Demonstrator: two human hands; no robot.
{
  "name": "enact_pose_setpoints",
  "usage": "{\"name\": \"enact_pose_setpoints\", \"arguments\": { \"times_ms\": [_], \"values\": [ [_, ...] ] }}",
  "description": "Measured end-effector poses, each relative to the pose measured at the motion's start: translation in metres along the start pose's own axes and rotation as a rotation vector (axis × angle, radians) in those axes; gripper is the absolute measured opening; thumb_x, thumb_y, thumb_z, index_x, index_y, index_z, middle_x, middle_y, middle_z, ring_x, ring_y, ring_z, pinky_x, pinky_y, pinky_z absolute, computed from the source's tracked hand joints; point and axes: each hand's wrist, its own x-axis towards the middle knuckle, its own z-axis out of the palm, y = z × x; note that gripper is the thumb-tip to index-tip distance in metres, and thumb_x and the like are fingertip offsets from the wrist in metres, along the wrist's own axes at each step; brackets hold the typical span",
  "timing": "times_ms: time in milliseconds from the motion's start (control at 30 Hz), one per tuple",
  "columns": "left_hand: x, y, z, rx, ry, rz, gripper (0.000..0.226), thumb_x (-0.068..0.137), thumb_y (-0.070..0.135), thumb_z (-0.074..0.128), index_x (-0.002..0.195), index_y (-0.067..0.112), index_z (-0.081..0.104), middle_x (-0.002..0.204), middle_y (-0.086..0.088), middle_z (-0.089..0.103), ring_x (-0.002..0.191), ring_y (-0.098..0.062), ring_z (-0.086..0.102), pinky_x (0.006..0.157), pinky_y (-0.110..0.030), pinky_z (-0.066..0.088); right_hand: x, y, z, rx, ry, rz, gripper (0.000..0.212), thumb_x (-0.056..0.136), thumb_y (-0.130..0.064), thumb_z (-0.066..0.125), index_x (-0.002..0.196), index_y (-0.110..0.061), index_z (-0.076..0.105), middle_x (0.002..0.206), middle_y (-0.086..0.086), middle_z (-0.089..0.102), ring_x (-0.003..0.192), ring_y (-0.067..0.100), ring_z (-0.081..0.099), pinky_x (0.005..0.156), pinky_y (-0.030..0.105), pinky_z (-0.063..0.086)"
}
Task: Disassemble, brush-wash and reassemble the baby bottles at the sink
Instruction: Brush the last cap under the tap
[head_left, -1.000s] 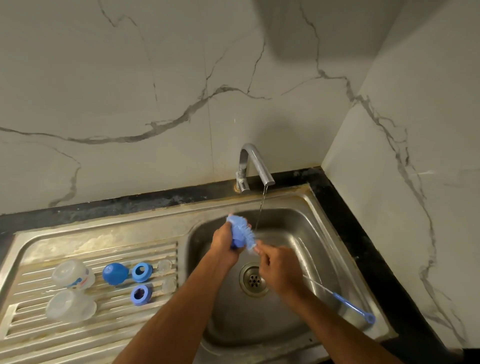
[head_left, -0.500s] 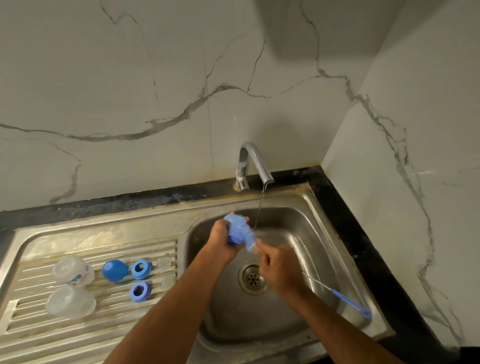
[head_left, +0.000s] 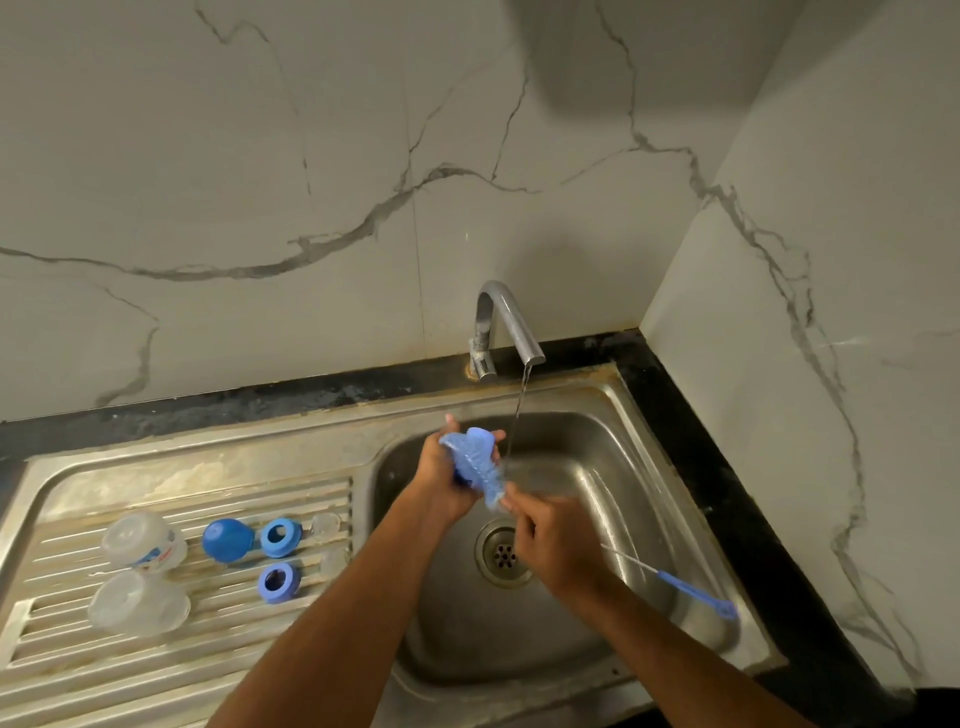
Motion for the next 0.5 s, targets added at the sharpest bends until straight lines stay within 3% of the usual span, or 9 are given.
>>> {"name": "enact_pose_setpoints", "arguments": {
  "times_ms": [67,133,167,233,300,367,433,500],
  "values": [
    [-0.003,-0.003,0.000,0.008,0.010,-0.003,0.047,0.105,0.043,0.042,0.130,0.004,0.056,0.121,-0.021,0.066,0.101,-0.029,0.064,0.087,-0.044,0.052,0.006,0.008,-0.002,-0.016,0.055,0.106,0.022,0.088,-0.013,0.059,0.101,-0.014,0.076,0.068,-0.001,0.071,0.051,0.007,0.059,0.047,0.010,0.040],
    [-0.004,-0.013,0.013,0.004,0.027,0.044,0.048,0.100,0.049,0.050,0.124,0.008,0.059,0.108,-0.015,0.072,0.098,-0.028,0.068,0.095,-0.051,0.051,0.010,0.005,-0.002,-0.040,0.051,0.130,0.015,0.088,-0.010,0.066,0.100,-0.013,0.076,0.063,-0.003,0.068,0.048,0.001,0.051,0.048,0.003,0.028],
    [-0.001,-0.015,0.016,0.003,0.088,0.090,0.060,0.090,0.060,0.055,0.122,0.010,0.061,0.096,-0.008,0.074,0.087,-0.022,0.071,0.099,-0.053,0.049,0.008,0.002,-0.002,-0.042,0.026,0.078,0.016,0.088,-0.008,0.066,0.099,-0.013,0.076,0.063,-0.003,0.068,0.048,0.003,0.052,0.048,0.004,0.029],
    [0.007,-0.013,0.016,0.008,0.159,0.096,0.062,0.087,0.067,0.054,0.106,0.009,0.065,0.076,-0.006,0.069,0.070,-0.015,0.065,0.086,-0.045,0.053,-0.002,0.001,-0.001,-0.020,-0.002,-0.014,0.021,0.086,-0.008,0.062,0.101,-0.012,0.076,0.068,-0.002,0.071,0.052,0.006,0.060,0.050,0.011,0.040],
    [0.010,-0.008,0.007,0.051,0.081,0.005,0.051,0.101,0.052,0.048,0.101,0.004,0.064,0.087,-0.011,0.070,0.082,-0.022,0.065,0.076,-0.038,0.053,-0.001,0.009,-0.003,-0.013,0.049,0.054,0.021,0.084,-0.005,0.068,0.102,-0.012,0.076,0.072,-0.001,0.073,0.056,0.009,0.064,0.052,0.013,0.042],
    [0.009,-0.012,0.004,0.043,0.070,-0.003,0.048,0.104,0.048,0.045,0.105,0.004,0.063,0.102,-0.017,0.072,0.095,-0.028,0.068,0.080,-0.040,0.055,0.005,0.013,-0.002,-0.011,0.095,0.142,0.019,0.085,-0.006,0.071,0.102,-0.012,0.076,0.072,0.000,0.074,0.056,0.010,0.064,0.051,0.016,0.044],
    [0.012,-0.019,0.007,0.140,0.088,0.067,0.045,0.106,0.045,0.041,0.094,0.007,0.062,0.095,-0.011,0.069,0.084,-0.020,0.068,0.073,-0.030,0.054,0.003,0.006,0.001,-0.014,0.038,0.097,0.018,0.087,-0.008,0.068,0.102,-0.013,0.075,0.068,-0.001,0.071,0.052,0.009,0.060,0.047,0.020,0.044],
    [0.014,-0.021,0.008,0.247,0.095,0.107,0.043,0.106,0.041,0.044,0.093,0.006,0.065,0.092,-0.012,0.068,0.075,-0.019,0.067,0.071,-0.031,0.055,-0.002,0.002,0.000,0.015,0.023,0.075,0.017,0.087,-0.010,0.066,0.101,-0.015,0.075,0.067,-0.002,0.071,0.052,0.010,0.060,0.047,0.025,0.047]
  ]
}}
